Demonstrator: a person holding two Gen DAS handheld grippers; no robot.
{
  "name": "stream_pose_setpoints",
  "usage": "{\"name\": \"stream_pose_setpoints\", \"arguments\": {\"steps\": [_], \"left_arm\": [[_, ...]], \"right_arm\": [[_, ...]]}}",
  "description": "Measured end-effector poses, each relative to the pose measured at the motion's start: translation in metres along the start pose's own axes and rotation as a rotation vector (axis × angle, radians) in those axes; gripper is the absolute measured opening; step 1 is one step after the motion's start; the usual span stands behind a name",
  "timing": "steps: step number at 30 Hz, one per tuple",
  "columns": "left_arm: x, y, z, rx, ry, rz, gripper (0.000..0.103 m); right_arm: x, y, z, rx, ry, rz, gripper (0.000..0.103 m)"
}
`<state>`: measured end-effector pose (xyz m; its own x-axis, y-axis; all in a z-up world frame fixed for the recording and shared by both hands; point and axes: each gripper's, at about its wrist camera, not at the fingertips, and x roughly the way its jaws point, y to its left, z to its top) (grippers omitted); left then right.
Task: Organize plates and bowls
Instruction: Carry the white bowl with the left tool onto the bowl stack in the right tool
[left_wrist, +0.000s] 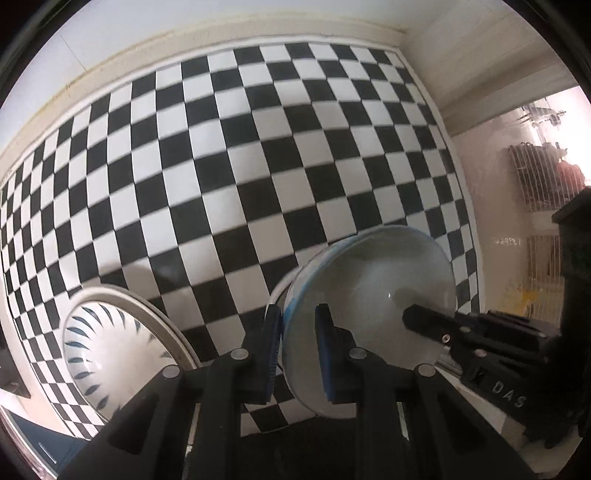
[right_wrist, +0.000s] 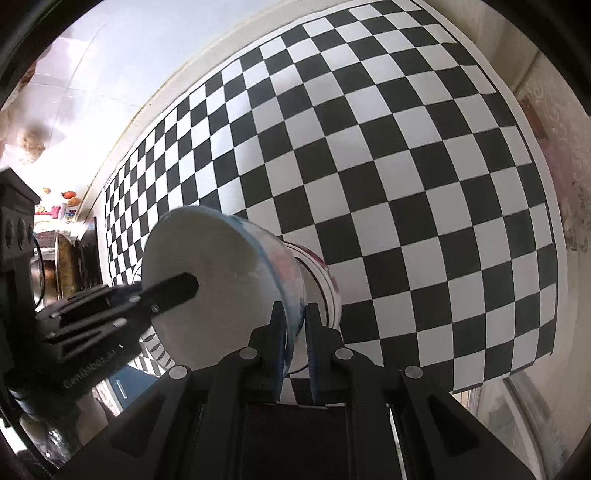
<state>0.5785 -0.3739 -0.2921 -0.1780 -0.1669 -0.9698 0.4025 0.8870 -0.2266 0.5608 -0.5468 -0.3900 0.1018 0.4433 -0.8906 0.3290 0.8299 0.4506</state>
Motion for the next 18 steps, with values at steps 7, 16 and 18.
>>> {"name": "stream_pose_setpoints", "arguments": {"steps": [7, 16, 18], "left_arm": [[0.012, 0.0, -0.01, -0.003, 0.038, -0.002, 0.016], [0.029, -0.001, -0.016, -0.011, 0.097, 0.006, 0.016], [0.034, -0.001, -0.015, -0.015, 0.116, 0.003, 0.016]], "right_arm": [[0.006, 0.003, 0.001, 0.003, 0.024, -0.015, 0.012], [0.02, -0.002, -0.003, 0.011, 0.06, -0.025, 0.012], [0.024, -0.002, -0.002, 0.018, 0.064, -0.031, 0.012]]}}
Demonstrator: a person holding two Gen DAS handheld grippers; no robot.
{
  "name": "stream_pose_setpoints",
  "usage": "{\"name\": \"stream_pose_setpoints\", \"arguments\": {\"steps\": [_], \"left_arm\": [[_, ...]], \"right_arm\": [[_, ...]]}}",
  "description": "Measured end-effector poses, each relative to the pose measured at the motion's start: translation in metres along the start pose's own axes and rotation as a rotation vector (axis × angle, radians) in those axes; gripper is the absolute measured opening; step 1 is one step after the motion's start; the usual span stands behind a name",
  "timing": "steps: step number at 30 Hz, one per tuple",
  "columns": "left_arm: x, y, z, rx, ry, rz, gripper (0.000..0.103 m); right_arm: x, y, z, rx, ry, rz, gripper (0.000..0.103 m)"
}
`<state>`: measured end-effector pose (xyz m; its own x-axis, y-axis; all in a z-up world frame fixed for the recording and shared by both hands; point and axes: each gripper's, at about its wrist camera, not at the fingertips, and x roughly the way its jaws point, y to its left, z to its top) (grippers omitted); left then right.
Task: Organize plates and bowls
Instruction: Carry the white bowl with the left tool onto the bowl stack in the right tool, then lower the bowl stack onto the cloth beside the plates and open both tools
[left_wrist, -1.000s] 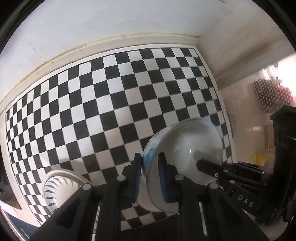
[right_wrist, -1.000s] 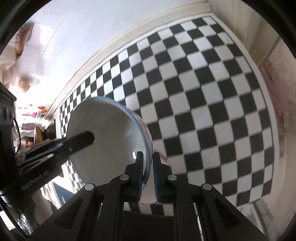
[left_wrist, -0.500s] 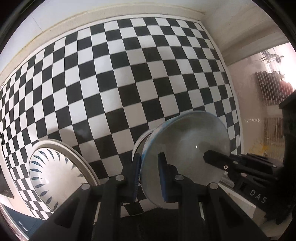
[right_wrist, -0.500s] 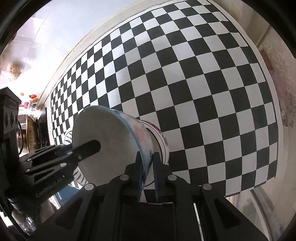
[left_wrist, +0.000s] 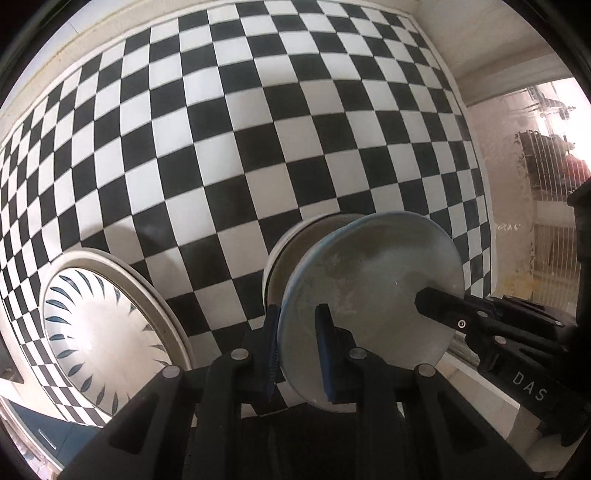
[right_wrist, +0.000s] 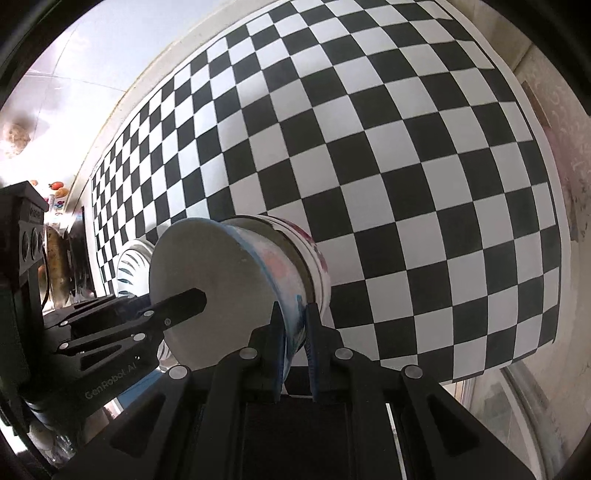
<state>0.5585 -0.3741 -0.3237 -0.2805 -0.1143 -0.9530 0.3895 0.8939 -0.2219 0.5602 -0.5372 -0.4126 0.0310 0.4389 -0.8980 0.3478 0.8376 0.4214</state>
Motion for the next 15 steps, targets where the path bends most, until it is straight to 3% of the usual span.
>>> {"name": "stream_pose_setpoints", "arguments": {"steps": [15], "left_arm": [[0.0056, 0.0052, 0.0009, -0.023, 0.035, 0.009, 0.016]], "right_arm": [[0.007, 0.0014, 0.005, 0.019, 0.031, -0.043, 0.012]]}}
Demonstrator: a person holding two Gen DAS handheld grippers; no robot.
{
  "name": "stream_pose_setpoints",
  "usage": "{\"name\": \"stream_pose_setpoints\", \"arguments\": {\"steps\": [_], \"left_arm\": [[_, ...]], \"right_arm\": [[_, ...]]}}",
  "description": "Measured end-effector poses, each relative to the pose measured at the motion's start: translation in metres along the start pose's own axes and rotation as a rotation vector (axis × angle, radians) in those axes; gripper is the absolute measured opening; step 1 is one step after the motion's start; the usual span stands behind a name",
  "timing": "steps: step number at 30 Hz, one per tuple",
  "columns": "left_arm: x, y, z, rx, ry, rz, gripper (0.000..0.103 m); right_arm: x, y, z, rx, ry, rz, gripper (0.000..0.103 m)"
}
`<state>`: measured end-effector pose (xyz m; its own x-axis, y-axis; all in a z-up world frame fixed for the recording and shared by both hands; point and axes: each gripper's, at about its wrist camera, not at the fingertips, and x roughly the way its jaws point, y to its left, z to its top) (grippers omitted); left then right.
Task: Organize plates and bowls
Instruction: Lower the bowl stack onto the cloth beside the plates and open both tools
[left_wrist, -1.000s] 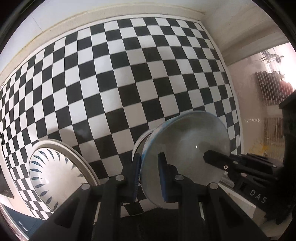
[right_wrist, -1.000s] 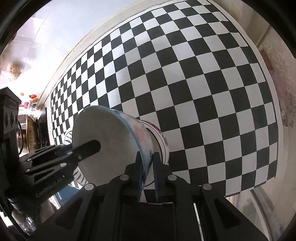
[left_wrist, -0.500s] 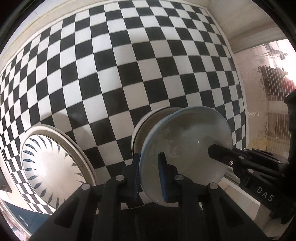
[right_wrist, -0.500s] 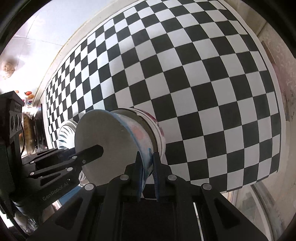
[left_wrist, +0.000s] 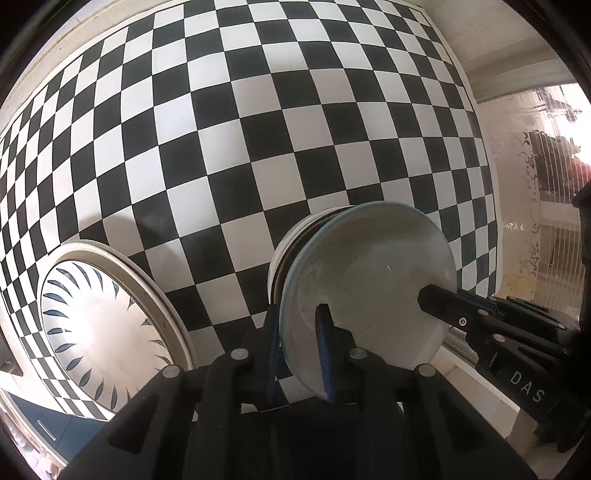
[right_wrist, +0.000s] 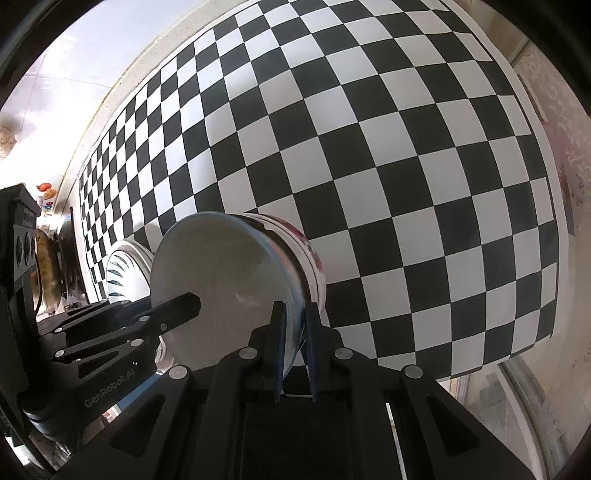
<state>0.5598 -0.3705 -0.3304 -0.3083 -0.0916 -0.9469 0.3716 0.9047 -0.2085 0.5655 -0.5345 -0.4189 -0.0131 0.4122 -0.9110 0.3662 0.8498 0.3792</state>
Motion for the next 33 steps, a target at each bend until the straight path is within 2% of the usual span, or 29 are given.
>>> {"name": "stream_pose_setpoints", "arguments": {"steps": [14, 23, 26, 27, 28, 29, 30, 31, 33], "left_arm": [[0.0, -0.001, -0.003, -0.001, -0.009, 0.031, 0.018], [-0.012, 0.001, -0.01, -0.014, -0.05, 0.059, 0.018], [-0.027, 0.0, -0.015, -0.015, -0.095, 0.056, 0.025], [-0.033, -0.001, -0.017, -0.013, -0.115, 0.057, 0.031], [-0.039, -0.001, -0.018, -0.015, -0.134, 0.063, 0.042], [-0.048, -0.001, -0.022, -0.017, -0.162, 0.072, 0.05], [-0.054, 0.001, -0.024, -0.014, -0.178, 0.075, 0.072], [-0.061, 0.001, -0.027, -0.013, -0.203, 0.086, 0.079], [-0.076, 0.005, -0.032, -0.015, -0.246, 0.107, 0.084]], "right_arm": [[0.001, 0.002, 0.0, -0.018, 0.013, -0.018, 0.012], [-0.005, 0.003, 0.0, -0.038, 0.013, -0.021, 0.012], [-0.011, 0.008, -0.004, -0.065, -0.005, -0.05, 0.014], [-0.014, 0.01, -0.007, -0.077, -0.014, -0.062, 0.019], [-0.018, 0.013, -0.009, -0.093, -0.027, -0.075, 0.023], [-0.024, 0.015, -0.012, -0.096, -0.042, -0.081, 0.039], [-0.029, 0.016, -0.014, -0.1, -0.058, -0.083, 0.059], [-0.037, 0.018, -0.017, -0.11, -0.08, -0.104, 0.063], [-0.051, 0.021, -0.022, -0.127, -0.125, -0.13, 0.077]]}}
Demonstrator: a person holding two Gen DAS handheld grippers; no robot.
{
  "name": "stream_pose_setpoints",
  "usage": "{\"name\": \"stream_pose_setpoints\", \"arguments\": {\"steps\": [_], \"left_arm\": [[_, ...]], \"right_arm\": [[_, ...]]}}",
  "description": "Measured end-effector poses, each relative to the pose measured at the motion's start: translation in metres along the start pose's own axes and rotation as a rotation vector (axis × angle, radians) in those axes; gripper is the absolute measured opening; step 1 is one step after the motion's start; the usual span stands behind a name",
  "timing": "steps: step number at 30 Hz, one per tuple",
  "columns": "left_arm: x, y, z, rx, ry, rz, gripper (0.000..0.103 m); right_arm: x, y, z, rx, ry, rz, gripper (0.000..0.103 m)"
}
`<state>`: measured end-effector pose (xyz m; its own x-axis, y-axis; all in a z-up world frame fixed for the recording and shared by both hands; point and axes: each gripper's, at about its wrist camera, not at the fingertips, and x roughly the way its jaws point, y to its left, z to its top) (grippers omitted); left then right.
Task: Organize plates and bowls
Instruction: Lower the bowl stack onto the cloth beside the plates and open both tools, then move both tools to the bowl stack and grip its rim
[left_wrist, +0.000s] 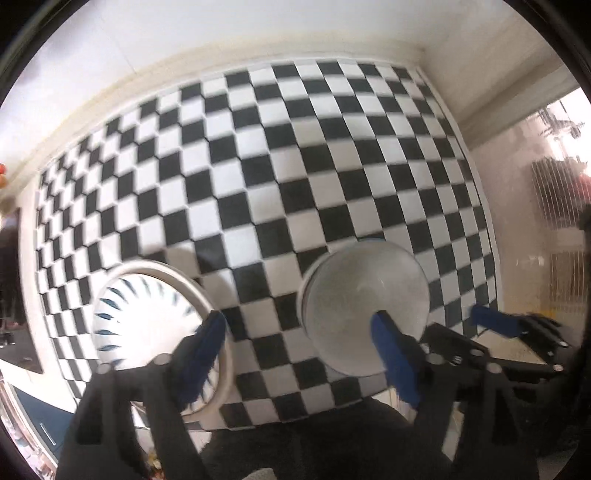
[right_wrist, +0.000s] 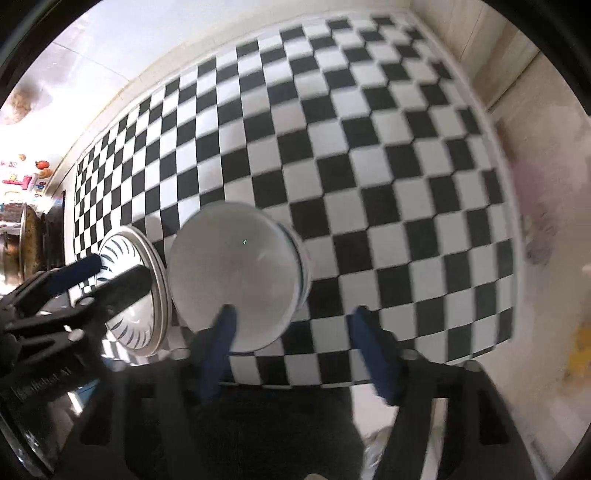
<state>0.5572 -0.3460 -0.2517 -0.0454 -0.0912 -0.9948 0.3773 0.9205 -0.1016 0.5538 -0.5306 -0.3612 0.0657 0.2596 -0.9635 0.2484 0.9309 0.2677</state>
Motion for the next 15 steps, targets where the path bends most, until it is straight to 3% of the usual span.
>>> {"name": "stream_pose_setpoints", "arguments": {"steps": [2, 7, 15], "left_arm": [[-0.012, 0.006, -0.002, -0.01, -0.019, 0.01, 0.084], [-0.043, 0.009, -0.013, -0.005, -0.072, 0.031, 0.084], [-0.099, 0.001, -0.041, -0.007, -0.144, 0.044, 0.084]], "right_arm": [[-0.017, 0.003, -0.003, -0.021, -0.038, -0.027, 0.085], [-0.057, 0.016, -0.014, -0.065, -0.123, -0.074, 0.085], [-0.133, 0.035, -0.039, -0.092, -0.255, -0.078, 0.086]]}}
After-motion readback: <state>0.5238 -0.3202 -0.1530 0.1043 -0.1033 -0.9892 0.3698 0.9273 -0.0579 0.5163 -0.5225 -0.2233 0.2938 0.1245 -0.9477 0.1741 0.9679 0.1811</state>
